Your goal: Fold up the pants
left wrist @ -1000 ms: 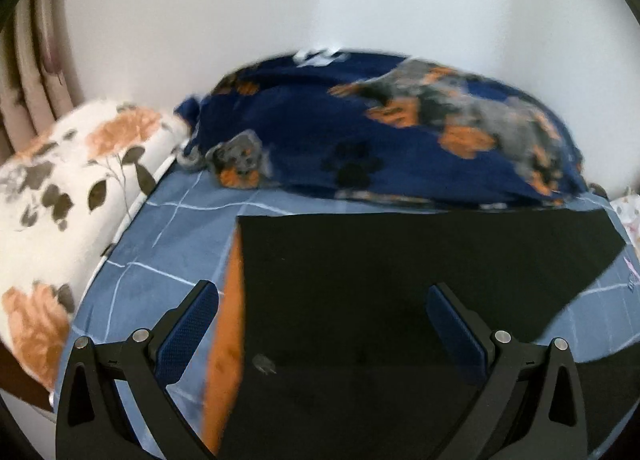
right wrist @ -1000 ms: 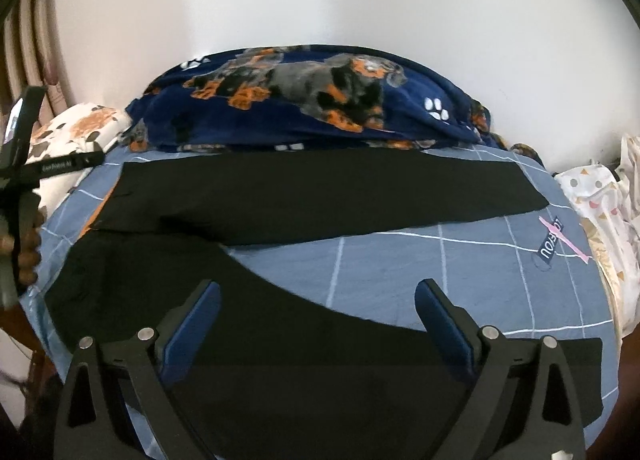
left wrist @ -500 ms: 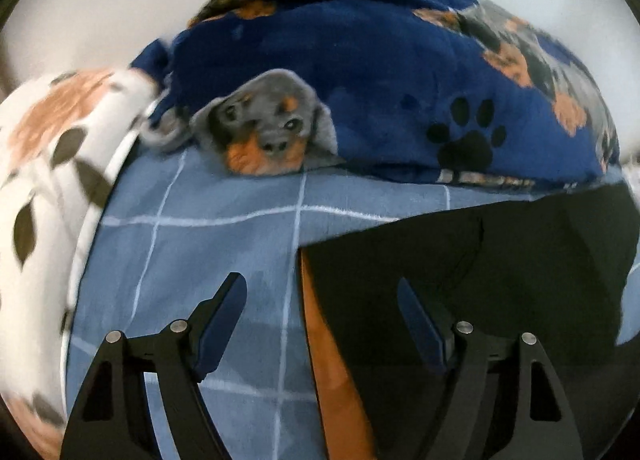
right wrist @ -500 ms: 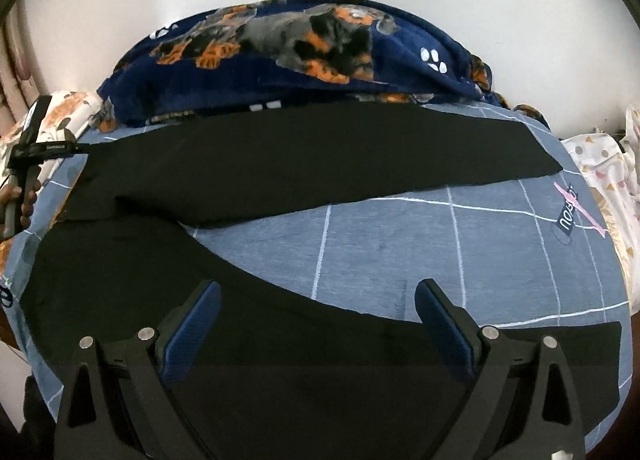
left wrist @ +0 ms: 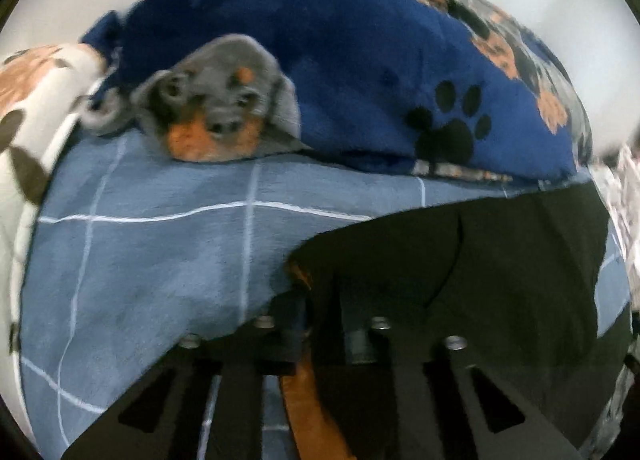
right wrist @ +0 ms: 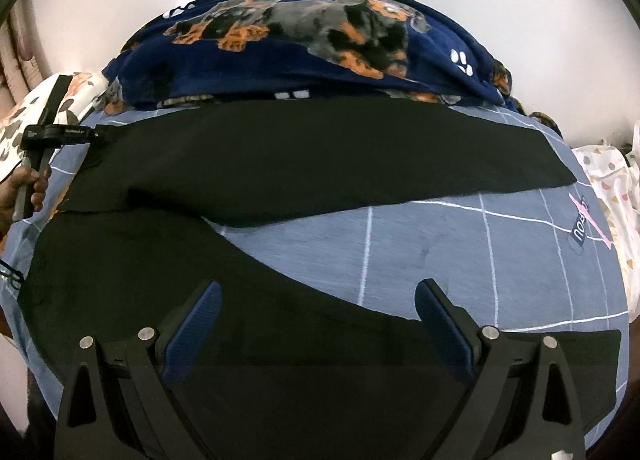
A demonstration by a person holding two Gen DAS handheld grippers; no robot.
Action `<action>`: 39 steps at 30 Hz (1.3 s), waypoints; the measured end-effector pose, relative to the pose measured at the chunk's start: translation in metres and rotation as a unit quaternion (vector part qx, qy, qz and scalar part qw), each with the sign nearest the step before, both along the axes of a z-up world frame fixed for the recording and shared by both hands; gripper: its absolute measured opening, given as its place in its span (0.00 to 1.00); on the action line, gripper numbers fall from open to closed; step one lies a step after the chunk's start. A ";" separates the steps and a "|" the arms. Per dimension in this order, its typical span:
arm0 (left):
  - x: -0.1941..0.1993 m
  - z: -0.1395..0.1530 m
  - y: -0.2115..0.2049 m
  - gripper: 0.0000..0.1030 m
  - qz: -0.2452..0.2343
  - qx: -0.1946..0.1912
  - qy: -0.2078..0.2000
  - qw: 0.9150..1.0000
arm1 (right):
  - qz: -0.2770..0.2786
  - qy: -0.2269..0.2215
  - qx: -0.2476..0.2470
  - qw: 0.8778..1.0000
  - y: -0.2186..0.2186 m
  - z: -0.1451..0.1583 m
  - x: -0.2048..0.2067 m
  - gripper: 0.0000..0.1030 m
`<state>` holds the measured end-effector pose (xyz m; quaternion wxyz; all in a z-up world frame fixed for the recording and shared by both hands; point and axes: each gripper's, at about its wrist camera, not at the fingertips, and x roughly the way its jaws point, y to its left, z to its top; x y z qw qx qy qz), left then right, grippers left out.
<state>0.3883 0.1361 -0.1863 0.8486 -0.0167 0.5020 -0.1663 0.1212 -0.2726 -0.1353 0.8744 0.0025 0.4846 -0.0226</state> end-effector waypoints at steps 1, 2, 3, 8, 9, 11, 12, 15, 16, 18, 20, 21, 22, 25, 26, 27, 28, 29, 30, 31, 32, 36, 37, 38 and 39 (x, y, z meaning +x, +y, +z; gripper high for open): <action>-0.006 0.005 0.001 0.09 0.008 -0.001 -0.011 1.000 | 0.001 -0.001 0.003 1.000 0.002 0.001 0.001 0.93; -0.013 0.011 0.001 0.08 0.012 -0.005 -0.026 1.000 | 0.003 -0.002 0.011 1.000 0.003 0.003 0.004 0.93; -0.023 0.019 0.001 0.08 0.019 -0.015 -0.040 0.999 | 0.006 -0.005 0.026 1.000 0.003 0.005 0.006 0.93; -0.081 0.066 -0.005 0.08 0.018 -0.040 -0.125 0.991 | 0.013 -0.019 0.144 0.989 -0.007 0.020 0.033 0.93; -0.092 0.072 -0.010 0.08 0.016 -0.043 -0.136 0.990 | 0.009 -0.015 0.186 0.982 -0.012 0.022 0.043 0.93; -0.123 0.087 -0.020 0.08 0.012 -0.057 -0.155 0.986 | 0.000 -0.009 0.266 0.964 -0.021 0.021 0.062 0.94; -0.138 0.090 -0.023 0.08 0.010 -0.062 -0.163 0.985 | -0.011 -0.005 0.311 0.950 -0.027 0.020 0.073 0.94; -0.181 0.103 -0.023 0.08 0.008 -0.077 -0.178 0.981 | -0.030 0.007 0.389 0.921 -0.033 0.014 0.104 0.93; -0.195 0.104 -0.023 0.08 0.008 -0.080 -0.181 0.980 | -0.030 0.009 0.400 0.916 -0.032 0.014 0.111 0.93; -0.218 0.105 -0.025 0.08 0.010 -0.085 -0.180 0.980 | -0.032 0.013 0.419 0.907 -0.029 0.011 0.131 0.93; -0.241 0.102 -0.027 0.09 0.015 -0.091 -0.176 0.980 | -0.051 0.024 0.426 0.903 -0.029 0.005 0.145 0.91; -0.249 0.100 -0.028 0.09 0.017 -0.092 -0.173 0.980 | -0.057 0.032 0.437 0.897 -0.030 -0.001 0.154 0.90; -0.257 0.098 -0.028 0.09 0.022 -0.097 -0.169 0.981 | -0.066 0.038 0.439 0.895 -0.032 -0.006 0.161 0.87; -0.272 0.089 -0.027 0.09 0.037 -0.114 -0.149 0.982 | -0.101 0.061 0.441 0.890 -0.039 -0.024 0.176 0.73; -0.274 0.086 -0.027 0.09 0.039 -0.116 -0.142 0.982 | -0.109 0.067 0.446 0.886 -0.041 -0.030 0.180 0.57; -0.274 0.082 -0.026 0.09 0.043 -0.119 -0.134 0.983 | -0.123 0.076 0.451 0.881 -0.045 -0.039 0.184 0.48; -0.276 0.080 -0.026 0.10 0.046 -0.119 -0.130 0.983 | -0.131 0.082 0.457 0.876 -0.049 -0.046 0.187 0.29; -0.275 0.077 -0.026 0.10 0.048 -0.120 -0.121 0.984 | -0.136 0.084 0.466 0.870 -0.052 -0.051 0.189 0.08; -0.273 0.076 -0.026 0.10 0.050 -0.118 -0.118 0.985 | -0.140 0.082 0.469 0.868 -0.055 -0.052 0.189 0.08; -0.273 0.076 -0.026 0.10 0.053 -0.112 -0.118 0.985 | -0.140 0.073 0.468 0.869 -0.056 -0.050 0.186 0.07; -0.273 0.077 -0.024 0.10 0.056 -0.108 -0.119 0.985 | -0.135 0.060 0.463 0.874 -0.054 -0.044 0.180 0.07; -0.273 0.082 -0.010 0.11 0.070 -0.095 -0.115 0.986 | -0.097 0.012 0.413 0.905 -0.040 -0.011 0.132 0.06; -0.274 0.082 -0.006 0.11 0.073 -0.092 -0.114 0.987 | -0.093 0.008 0.409 0.908 -0.040 -0.007 0.119 0.06; -0.277 0.082 -0.002 0.11 0.077 -0.088 -0.111 0.987 | -0.087 0.001 0.402 0.912 -0.036 -0.002 0.100 0.06; -0.280 0.081 0.001 0.12 0.079 -0.083 -0.109 0.987 | -0.083 -0.004 0.399 0.913 -0.032 0.001 0.083 0.06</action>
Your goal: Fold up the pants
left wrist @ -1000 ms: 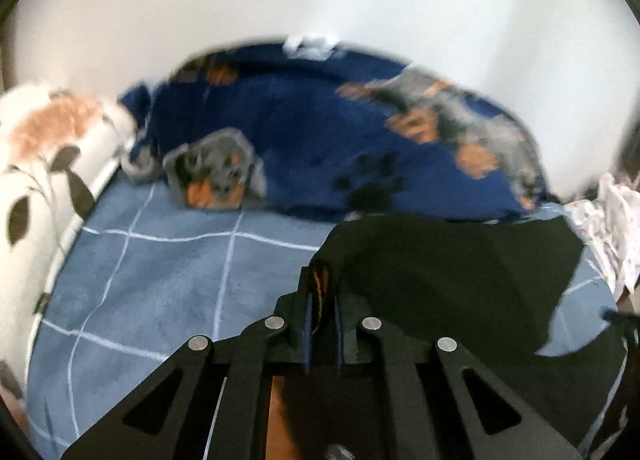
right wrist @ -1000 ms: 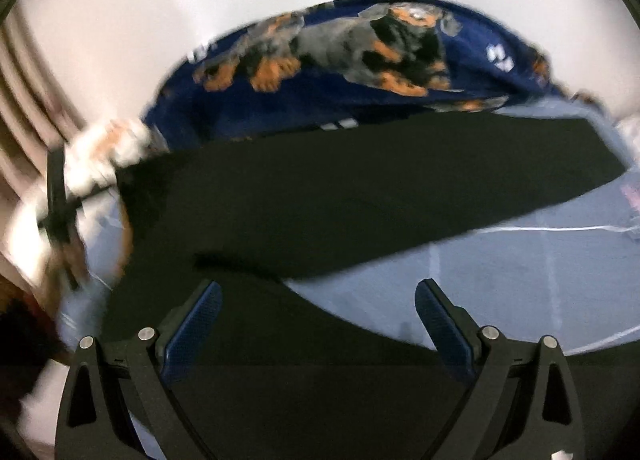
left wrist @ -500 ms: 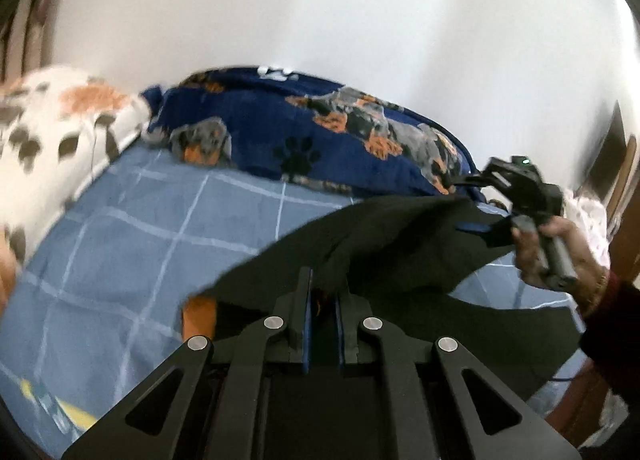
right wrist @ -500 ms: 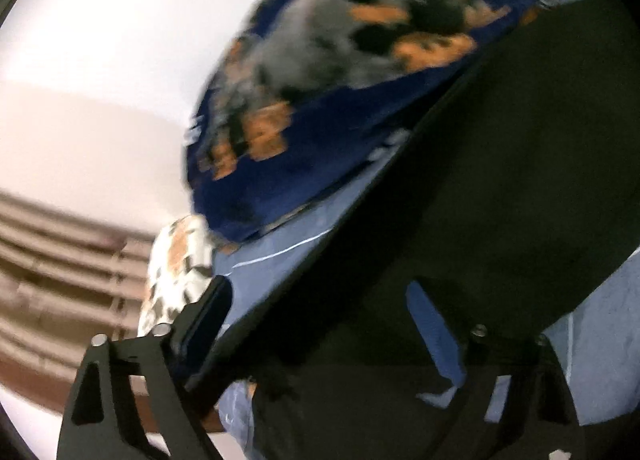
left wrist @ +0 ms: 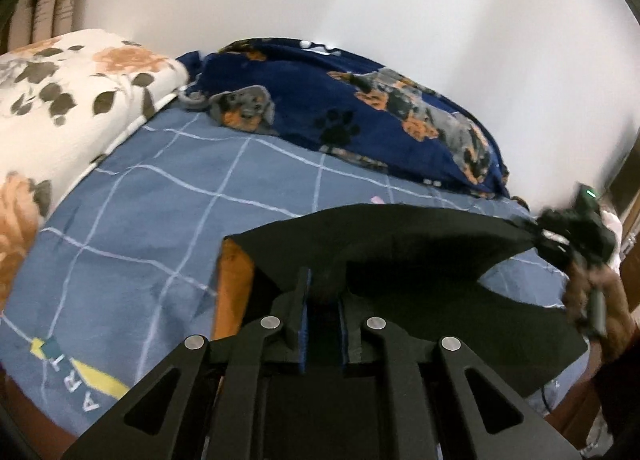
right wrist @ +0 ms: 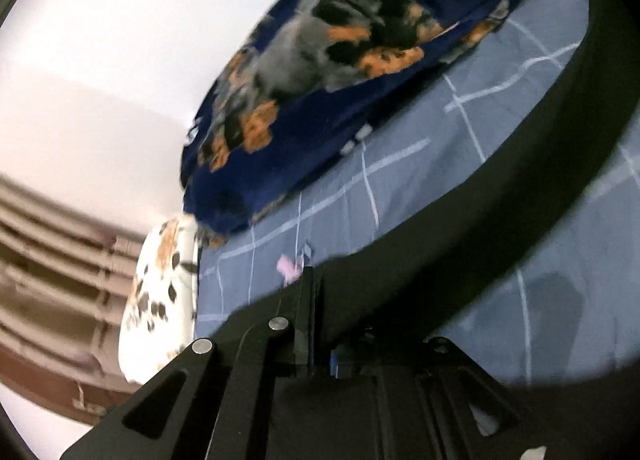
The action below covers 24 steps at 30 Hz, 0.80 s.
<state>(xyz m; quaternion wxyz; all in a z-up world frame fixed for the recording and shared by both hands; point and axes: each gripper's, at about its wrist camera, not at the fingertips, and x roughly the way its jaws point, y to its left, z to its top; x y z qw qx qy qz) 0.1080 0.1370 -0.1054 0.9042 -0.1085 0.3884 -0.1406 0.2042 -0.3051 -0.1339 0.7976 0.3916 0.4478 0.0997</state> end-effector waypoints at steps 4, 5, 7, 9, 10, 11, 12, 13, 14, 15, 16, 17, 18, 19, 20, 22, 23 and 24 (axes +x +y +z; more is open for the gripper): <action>-0.013 -0.007 0.008 0.13 0.008 0.014 0.014 1.000 | 0.004 -0.002 -0.002 1.000 0.011 0.000 -0.052 0.05; -0.018 -0.011 0.010 0.13 0.012 0.022 0.020 0.999 | 0.005 0.004 -0.004 1.000 0.015 -0.003 -0.065 0.05; -0.024 -0.018 0.014 0.14 0.018 0.027 0.029 0.999 | 0.009 0.012 -0.011 1.000 0.020 -0.010 -0.087 0.05; -0.032 -0.028 0.021 0.14 0.026 0.029 0.043 0.998 | 0.016 0.029 -0.015 0.999 0.029 -0.021 -0.107 0.05; -0.034 -0.032 0.022 0.14 0.029 0.030 0.049 0.998 | 0.018 0.038 -0.017 0.999 0.032 -0.026 -0.115 0.05; -0.036 -0.035 0.023 0.14 0.030 0.031 0.053 0.998 | 0.020 0.047 -0.016 0.999 0.034 -0.033 -0.121 0.05; -0.041 -0.040 0.025 0.14 0.032 0.035 0.058 0.997 | 0.021 0.060 -0.009 0.998 0.035 -0.043 -0.127 0.05; -0.043 -0.042 0.025 0.14 0.033 0.038 0.059 0.997 | 0.022 0.071 -0.003 0.997 0.036 -0.051 -0.133 0.05; -0.046 -0.045 0.026 0.14 0.035 0.042 0.063 0.997 | 0.022 0.080 0.001 0.997 0.038 -0.058 -0.138 0.05; -0.050 -0.049 0.030 0.14 0.038 0.043 0.068 0.996 | 0.025 0.090 0.000 0.996 0.041 -0.064 -0.143 0.05; -0.051 -0.050 0.032 0.14 0.041 0.042 0.070 0.996 | 0.028 0.094 -0.001 0.995 0.044 -0.068 -0.148 0.05; -0.053 -0.050 0.035 0.14 0.046 0.042 0.072 0.995 | 0.031 0.099 -0.001 0.995 0.047 -0.071 -0.153 0.05; -0.056 -0.052 0.039 0.14 0.053 0.044 0.076 0.995 | 0.035 0.104 -0.001 0.994 0.050 -0.074 -0.157 0.05; -0.056 -0.052 0.041 0.14 0.057 0.043 0.078 0.994 | 0.037 0.107 0.000 0.994 0.052 -0.077 -0.160 0.05; -0.057 -0.053 0.045 0.14 0.060 0.037 0.081 0.994 | 0.038 0.110 0.000 0.993 0.054 -0.080 -0.161 0.05; -0.058 -0.056 0.053 0.14 0.074 0.035 0.088 0.993 | 0.038 0.112 0.000 0.993 0.055 -0.083 -0.163 0.05; -0.059 -0.056 0.056 0.14 0.080 0.039 0.088 0.992 | 0.038 0.111 -0.001 0.993 0.054 -0.084 -0.162 0.05; -0.060 -0.055 0.058 0.14 0.091 0.050 0.086 0.991 | 0.038 0.110 -0.003 0.993 0.055 -0.084 -0.163 0.05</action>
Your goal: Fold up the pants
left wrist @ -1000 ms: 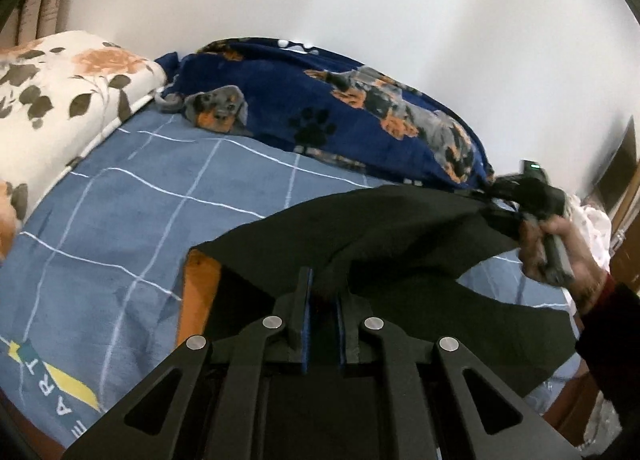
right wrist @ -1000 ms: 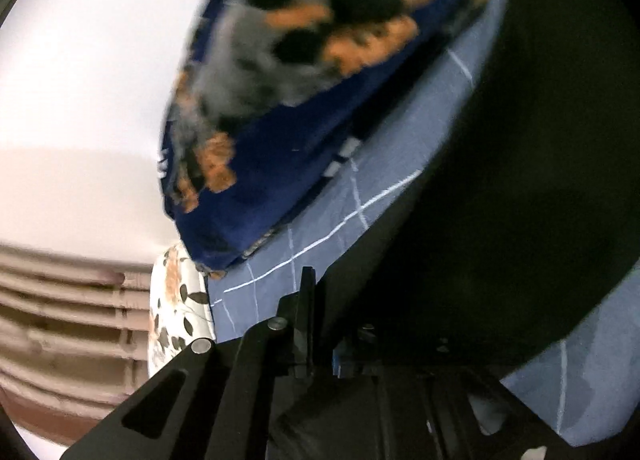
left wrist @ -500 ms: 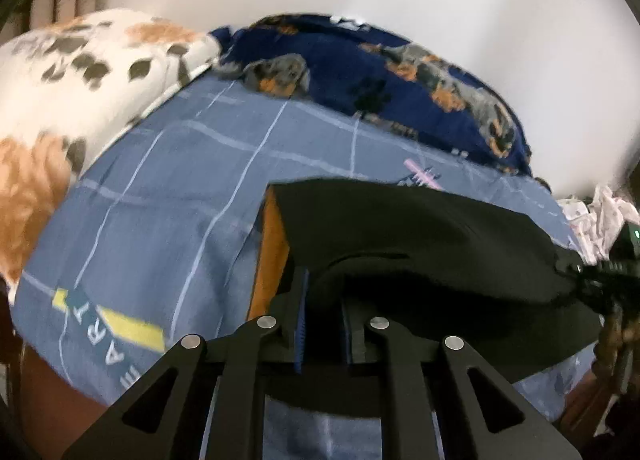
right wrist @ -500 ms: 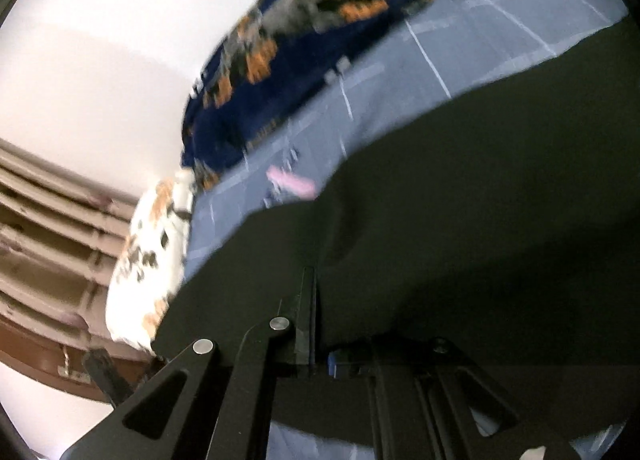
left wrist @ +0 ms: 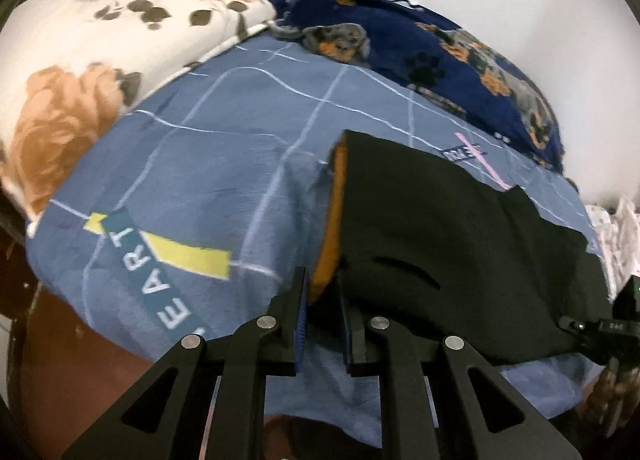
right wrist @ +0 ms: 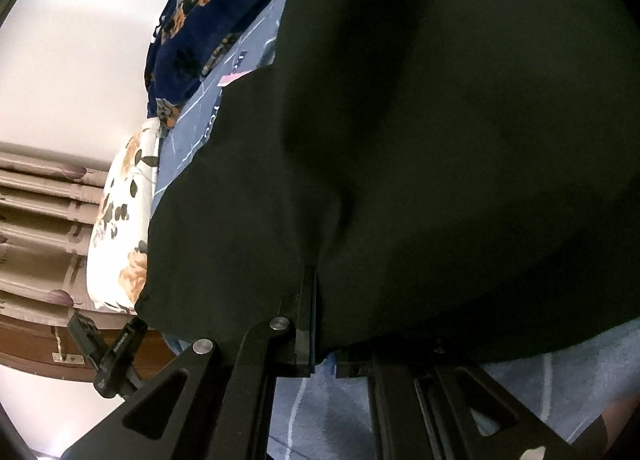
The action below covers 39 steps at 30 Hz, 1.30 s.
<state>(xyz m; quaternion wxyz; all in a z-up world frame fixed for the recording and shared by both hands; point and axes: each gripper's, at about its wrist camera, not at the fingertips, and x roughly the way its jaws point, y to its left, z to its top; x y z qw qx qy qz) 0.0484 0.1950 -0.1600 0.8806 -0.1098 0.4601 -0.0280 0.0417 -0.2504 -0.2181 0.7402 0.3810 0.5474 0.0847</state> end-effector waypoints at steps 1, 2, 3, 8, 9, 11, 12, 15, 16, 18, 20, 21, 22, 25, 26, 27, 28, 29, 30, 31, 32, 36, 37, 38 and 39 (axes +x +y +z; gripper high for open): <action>-0.001 0.003 0.003 0.14 0.013 0.012 -0.004 1.000 | 0.000 -0.001 -0.003 1.000 0.001 0.000 0.000 0.05; -0.004 0.010 0.008 0.14 0.029 0.022 -0.017 0.999 | 0.000 -0.001 -0.005 1.000 0.002 -0.001 0.000 0.05; -0.007 0.020 0.010 0.14 0.041 0.032 -0.036 0.998 | -0.001 -0.002 -0.005 1.000 0.002 -0.001 0.000 0.05; -0.021 0.069 -0.022 0.14 -0.005 0.070 -0.114 0.991 | -0.003 -0.003 -0.003 1.000 0.003 -0.002 -0.002 0.04; -0.020 0.073 -0.043 0.14 -0.045 0.068 -0.115 0.990 | -0.003 -0.004 -0.003 1.000 0.003 -0.002 -0.002 0.04; -0.016 0.066 -0.076 0.14 -0.099 0.058 -0.099 0.988 | -0.005 -0.006 0.000 1.000 0.003 -0.003 -0.002 0.04; -0.013 0.055 -0.093 0.14 -0.125 0.047 -0.082 0.988 | -0.005 -0.007 0.000 1.000 0.004 -0.002 -0.001 0.04; -0.005 0.016 -0.132 0.14 -0.186 0.025 -0.022 0.982 | -0.004 -0.012 0.003 1.000 0.003 -0.002 -0.002 0.05; -0.004 0.007 -0.139 0.14 -0.193 0.029 -0.016 0.981 | -0.004 -0.012 0.010 1.000 0.001 -0.003 -0.003 0.05; 0.003 -0.019 -0.145 0.14 -0.196 0.014 0.019 0.980 | -0.010 -0.010 0.035 0.999 -0.005 -0.005 -0.003 0.07; 0.008 -0.030 -0.138 0.14 -0.177 -0.026 0.029 0.983 | -0.017 -0.010 0.055 0.998 -0.013 -0.005 -0.004 0.12; 0.007 -0.029 -0.138 0.14 -0.170 -0.032 0.025 0.985 | -0.024 -0.015 0.064 0.998 -0.022 -0.004 -0.006 0.15; 0.007 -0.028 -0.138 0.14 -0.169 -0.032 0.027 0.985 | -0.030 -0.019 0.067 0.997 -0.027 -0.002 -0.007 0.20; 0.008 -0.029 -0.143 0.14 -0.172 -0.017 0.027 0.985 | -0.074 -0.047 0.076 0.993 -0.069 0.003 -0.012 0.21; 0.006 -0.029 -0.147 0.14 -0.173 -0.014 0.026 0.985 | -0.096 -0.055 0.088 0.990 -0.089 0.004 -0.013 0.21; 0.006 -0.028 -0.148 0.14 -0.175 -0.008 0.027 0.984 | -0.114 -0.062 0.091 0.987 -0.105 0.005 -0.014 0.22; 0.006 -0.029 -0.147 0.14 -0.175 -0.007 0.028 0.984 | -0.137 -0.070 0.092 0.984 -0.126 0.007 -0.015 0.22; 0.006 -0.028 -0.147 0.14 -0.175 -0.006 0.029 0.984 | -0.164 -0.082 0.096 0.978 -0.150 0.008 -0.017 0.22; 0.008 -0.028 -0.148 0.14 -0.175 -0.006 0.030 0.984 | -0.183 -0.091 0.099 0.974 -0.167 0.009 -0.018 0.22; 0.007 -0.028 -0.147 0.14 -0.175 -0.005 0.030 0.984 | -0.205 -0.100 0.099 0.969 -0.189 0.011 -0.020 0.22; 0.006 -0.028 -0.149 0.14 -0.175 -0.001 0.029 0.984 | -0.225 -0.106 0.098 0.964 -0.212 0.012 -0.021 0.22; 0.008 -0.030 -0.152 0.14 -0.176 0.009 0.028 0.984 | -0.279 -0.110 0.081 0.951 -0.283 0.006 -0.025 0.22; 0.009 -0.030 -0.152 0.14 -0.175 0.010 0.028 0.984 | -0.288 -0.111 0.085 0.947 -0.300 0.002 -0.025 0.22; 0.008 -0.030 -0.152 0.14 -0.175 0.010 0.029 0.984 | -0.300 -0.105 0.087 0.944 -0.316 -0.003 -0.027 0.22; 0.008 -0.030 -0.152 0.14 -0.174 0.011 0.029 0.984 | -0.308 -0.102 0.091 0.942 -0.327 -0.006 -0.027 0.20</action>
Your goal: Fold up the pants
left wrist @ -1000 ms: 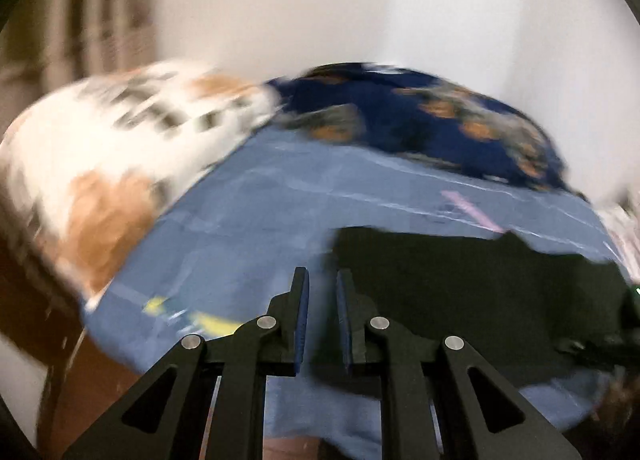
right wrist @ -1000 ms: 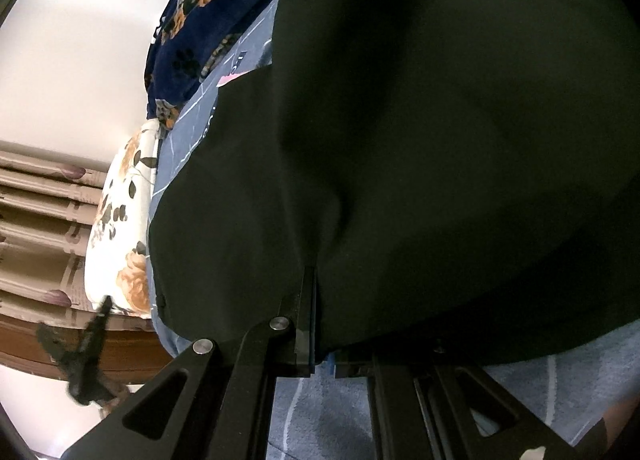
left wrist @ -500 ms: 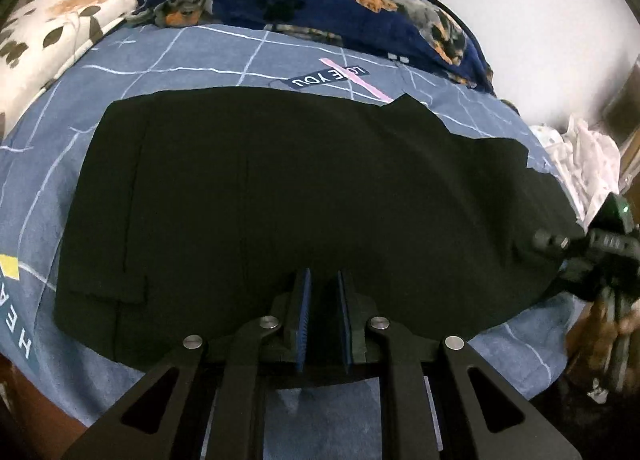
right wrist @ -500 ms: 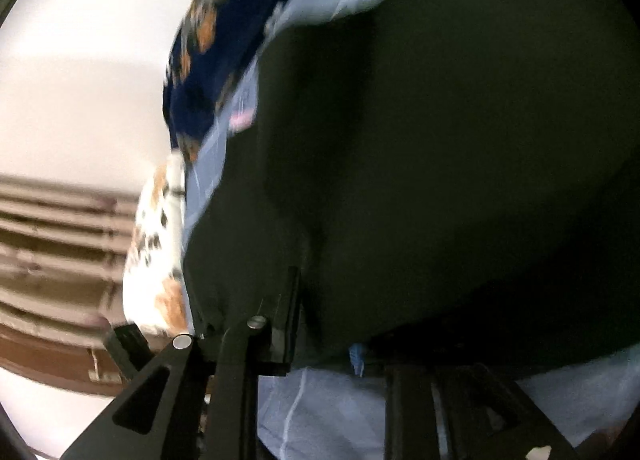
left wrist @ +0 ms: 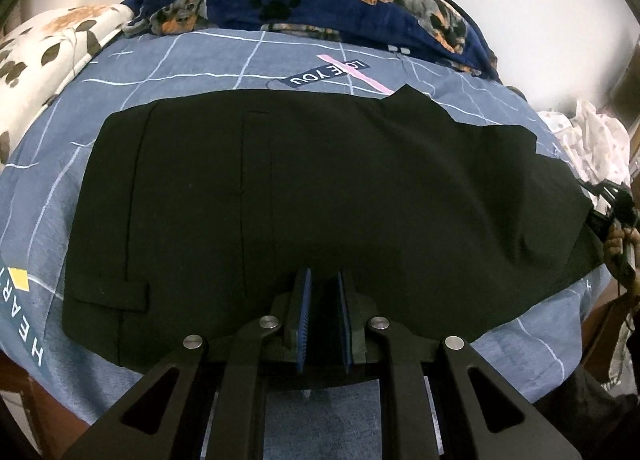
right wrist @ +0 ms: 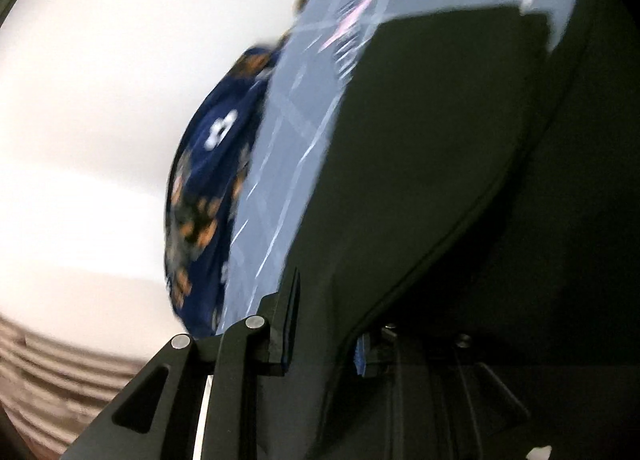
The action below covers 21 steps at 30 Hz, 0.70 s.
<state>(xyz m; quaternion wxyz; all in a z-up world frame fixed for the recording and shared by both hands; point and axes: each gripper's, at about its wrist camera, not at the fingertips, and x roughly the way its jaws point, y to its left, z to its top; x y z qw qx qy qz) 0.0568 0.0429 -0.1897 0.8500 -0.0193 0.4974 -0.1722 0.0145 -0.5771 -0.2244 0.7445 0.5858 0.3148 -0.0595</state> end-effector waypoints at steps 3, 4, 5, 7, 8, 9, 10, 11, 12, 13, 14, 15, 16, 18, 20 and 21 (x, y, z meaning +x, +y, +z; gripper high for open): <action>0.000 0.001 -0.003 0.14 0.001 0.008 0.000 1.000 | -0.016 0.007 -0.012 1.000 -0.023 -0.004 -0.003 0.05; 0.000 0.000 -0.003 0.14 0.001 0.009 0.000 1.000 | -0.018 0.005 -0.013 1.000 -0.027 -0.005 -0.005 0.04; 0.000 0.001 -0.004 0.14 0.002 0.010 0.001 1.000 | -0.020 0.002 -0.018 1.000 -0.029 -0.003 -0.008 0.04; 0.001 0.001 -0.004 0.14 0.001 0.009 0.004 1.000 | -0.021 -0.006 -0.043 0.999 -0.028 0.007 -0.014 0.04; 0.001 0.001 -0.004 0.14 0.002 0.005 0.008 1.000 | -0.022 -0.012 -0.053 0.998 -0.029 0.013 -0.019 0.04; 0.002 0.001 -0.003 0.14 0.002 0.002 0.011 1.000 | -0.023 -0.015 -0.060 0.998 -0.030 0.018 -0.025 0.04; 0.003 0.001 -0.002 0.14 0.002 -0.003 0.014 1.000 | -0.023 -0.017 -0.063 0.998 -0.033 0.020 -0.031 0.03; 0.003 0.001 -0.001 0.14 0.001 -0.008 0.016 1.000 | -0.024 -0.016 -0.064 0.998 -0.035 0.022 -0.040 0.03; 0.002 0.001 -0.001 0.14 -0.001 -0.009 0.017 1.000 | -0.027 -0.015 -0.064 0.997 -0.037 0.024 -0.051 0.03; 0.001 0.002 -0.002 0.14 -0.002 -0.009 0.016 1.000 | -0.030 -0.016 -0.063 0.997 -0.042 0.024 -0.059 0.03; 0.000 0.002 -0.003 0.14 -0.005 -0.008 0.015 1.000 | -0.032 -0.016 -0.063 0.997 -0.045 0.023 -0.071 0.03; -0.001 0.002 -0.003 0.14 -0.006 -0.006 0.013 1.000 | -0.034 -0.013 -0.060 0.998 -0.046 0.020 -0.083 0.03; -0.002 0.002 -0.004 0.14 -0.008 -0.003 0.011 1.000 | -0.035 -0.011 -0.053 0.998 -0.046 0.015 -0.093 0.03; -0.002 0.001 -0.003 0.14 -0.010 -0.002 0.009 1.000 | -0.041 -0.007 -0.042 0.998 -0.046 0.005 -0.109 0.03; -0.001 0.001 -0.003 0.14 -0.012 -0.001 0.009 1.000 | -0.051 -0.004 -0.031 0.998 -0.047 -0.005 -0.118 0.03; 0.000 0.001 -0.004 0.14 -0.014 0.000 0.010 1.000 | -0.058 -0.007 -0.021 0.998 -0.048 -0.010 -0.123 0.03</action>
